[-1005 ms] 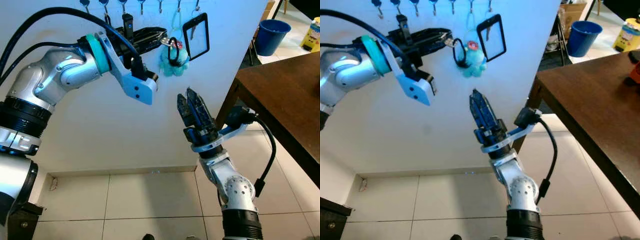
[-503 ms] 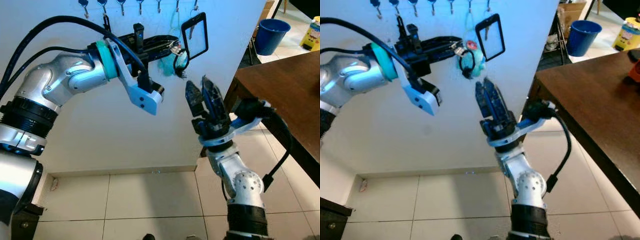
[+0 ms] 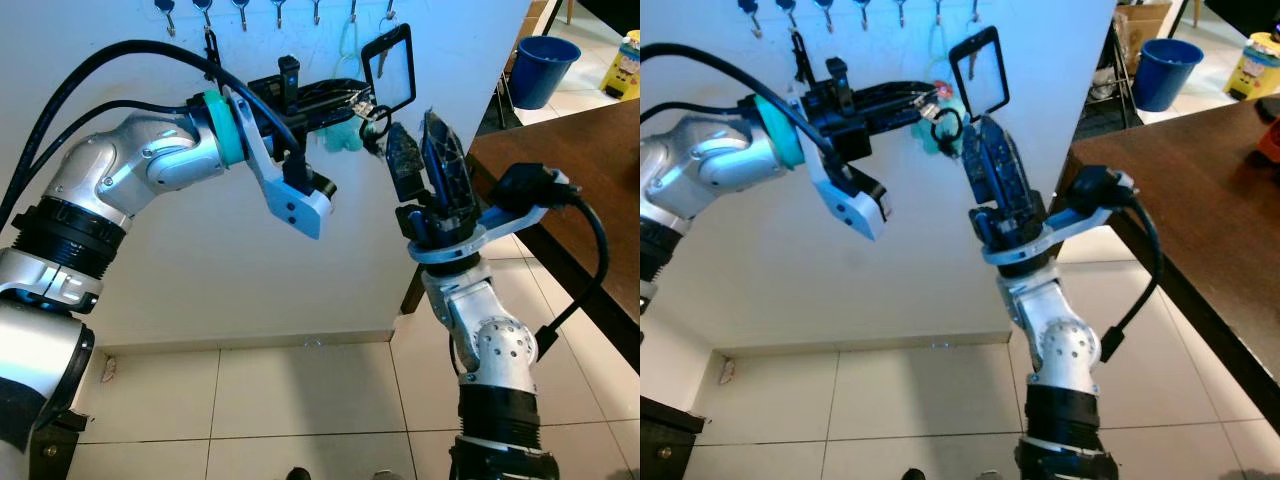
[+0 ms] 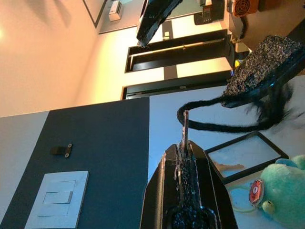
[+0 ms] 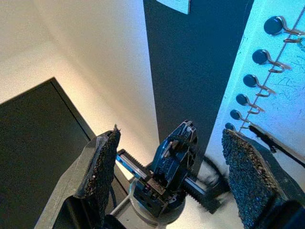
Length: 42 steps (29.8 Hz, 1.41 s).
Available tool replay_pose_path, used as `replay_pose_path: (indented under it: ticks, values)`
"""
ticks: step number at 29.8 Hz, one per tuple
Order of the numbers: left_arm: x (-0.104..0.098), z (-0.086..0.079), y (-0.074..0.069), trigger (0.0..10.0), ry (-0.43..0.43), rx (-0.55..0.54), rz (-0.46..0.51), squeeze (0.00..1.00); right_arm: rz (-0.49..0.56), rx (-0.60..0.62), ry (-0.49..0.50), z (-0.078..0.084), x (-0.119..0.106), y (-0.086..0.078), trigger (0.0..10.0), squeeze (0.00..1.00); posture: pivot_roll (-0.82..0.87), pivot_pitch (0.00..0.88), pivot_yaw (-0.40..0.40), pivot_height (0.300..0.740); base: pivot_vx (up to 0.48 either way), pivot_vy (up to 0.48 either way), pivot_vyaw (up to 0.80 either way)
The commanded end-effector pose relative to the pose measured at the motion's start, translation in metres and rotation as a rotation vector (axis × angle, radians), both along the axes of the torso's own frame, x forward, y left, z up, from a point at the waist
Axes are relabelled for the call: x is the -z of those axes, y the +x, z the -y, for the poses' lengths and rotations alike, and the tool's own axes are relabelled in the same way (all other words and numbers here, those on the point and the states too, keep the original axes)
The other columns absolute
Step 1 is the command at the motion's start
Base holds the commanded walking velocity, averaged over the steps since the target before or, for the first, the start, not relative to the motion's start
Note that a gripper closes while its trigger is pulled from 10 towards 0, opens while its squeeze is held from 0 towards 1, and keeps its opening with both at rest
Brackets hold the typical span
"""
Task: Hang keys on a hook
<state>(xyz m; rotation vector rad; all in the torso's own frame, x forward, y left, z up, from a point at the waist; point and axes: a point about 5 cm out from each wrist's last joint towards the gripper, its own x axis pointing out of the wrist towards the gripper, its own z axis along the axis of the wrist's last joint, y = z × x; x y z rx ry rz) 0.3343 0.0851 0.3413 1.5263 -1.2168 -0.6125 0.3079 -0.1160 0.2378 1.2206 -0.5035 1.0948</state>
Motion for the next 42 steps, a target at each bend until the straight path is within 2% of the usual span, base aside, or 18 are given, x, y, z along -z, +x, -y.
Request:
replay_pose_path:
  ticks: [1,3,12,13,16,17,18,19,21,22,24,25,26,27,30,31,36,42]
  values:
    - [0.003,0.0,-0.001,10.0,0.006,0.013,-0.004,0.0,0.008,0.008,-0.013,0.001,-0.001,0.0,10.0,0.0,-0.07,0.068,0.092,0.74,0.0,0.0,0.0]
    - [0.002,0.0,-0.002,10.0,0.007,0.016,-0.001,0.0,0.006,0.039,-0.057,0.004,0.002,0.001,10.0,0.0,-0.07,0.065,0.093,0.74,0.0,0.0,0.0]
    - [0.002,0.001,-0.003,10.0,0.007,0.026,0.001,0.0,0.0,0.084,-0.11,0.01,0.004,0.003,10.0,0.0,-0.07,0.06,0.094,0.74,0.0,0.0,0.0]
    - [0.001,0.002,-0.003,10.0,0.006,0.032,0.001,0.0,0.005,0.102,-0.154,0.012,0.006,0.003,10.0,0.0,-0.07,0.06,0.098,0.74,0.0,0.0,0.0]
    - [0.0,0.003,-0.004,10.0,0.006,0.035,0.003,0.0,0.009,0.113,-0.192,0.013,0.007,0.003,10.0,0.0,-0.07,0.06,0.098,0.74,0.0,0.0,0.0]
    - [0.0,0.003,-0.004,10.0,0.007,0.037,0.003,0.0,0.013,0.131,-0.256,0.014,0.01,0.004,10.0,0.0,-0.08,0.063,0.1,0.74,0.0,0.0,0.0]
    - [0.0,0.003,-0.004,10.0,0.007,0.037,0.003,0.0,0.013,0.131,-0.256,0.014,0.01,0.004,10.0,0.0,-0.08,0.063,0.1,0.74,0.0,0.0,0.0]
    - [-0.001,0.002,-0.004,10.0,0.008,0.038,0.004,0.0,0.017,0.141,-0.305,0.014,0.013,0.005,9.3,0.0,-0.07,0.064,0.102,0.74,0.0,0.0,0.0]
    - [-0.001,0.002,-0.004,10.0,0.008,0.038,0.004,0.0,0.017,0.141,-0.305,0.014,0.013,0.005,9.3,0.0,-0.07,0.064,0.102,0.74,0.0,0.0,0.0]
    - [-0.002,0.002,-0.004,10.0,0.008,0.039,0.004,0.0,0.03,0.148,-0.351,0.013,0.014,0.006,8.3,0.0,-0.07,0.067,0.106,0.74,0.0,0.0,0.0]
    - [-0.002,0.002,-0.004,10.0,0.008,0.039,0.004,0.0,0.03,0.148,-0.351,0.013,0.014,0.006,8.3,0.0,-0.07,0.067,0.106,0.74,0.0,0.0,0.0]
    - [-0.002,0.002,-0.004,10.0,0.009,0.042,0.004,0.0,0.051,0.149,-0.392,0.013,0.014,0.007,4.0,0.0,-0.07,0.067,0.106,0.74,0.0,0.0,0.0]
    - [-0.002,0.002,-0.004,10.0,0.009,0.042,0.004,0.0,0.051,0.149,-0.392,0.013,0.014,0.007,4.0,0.0,-0.07,0.067,0.106,0.74,0.0,0.0,0.0]
    - [-0.004,0.003,-0.004,10.0,0.01,0.047,0.006,0.0,0.091,0.135,-0.443,0.012,0.013,0.006,3.9,0.0,-0.07,0.069,0.11,0.74,0.0,0.0,0.0]
    - [-0.005,0.003,-0.005,10.0,0.011,0.05,0.008,0.0,0.119,0.123,-0.478,0.012,0.013,0.005,4.1,0.0,-0.07,0.069,0.11,0.74,0.0,0.0,0.0]
    - [-0.006,0.003,-0.005,10.0,0.012,0.055,0.01,0.0,0.148,0.113,-0.507,0.012,0.011,0.005,9.4,0.0,-0.07,0.068,0.115,0.74,0.0,0.0,0.0]
    - [-0.007,0.004,-0.006,10.0,0.016,0.064,0.01,0.0,0.195,0.125,-0.522,0.02,0.003,0.006,10.0,0.0,-0.07,0.066,0.115,0.74,0.0,0.0,0.0]
    - [-0.006,0.005,-0.007,10.0,0.016,0.076,0.004,0.0,0.222,0.142,-0.529,0.024,-0.002,0.008,10.0,0.0,-0.06,0.066,0.117,0.74,0.0,0.0,0.0]
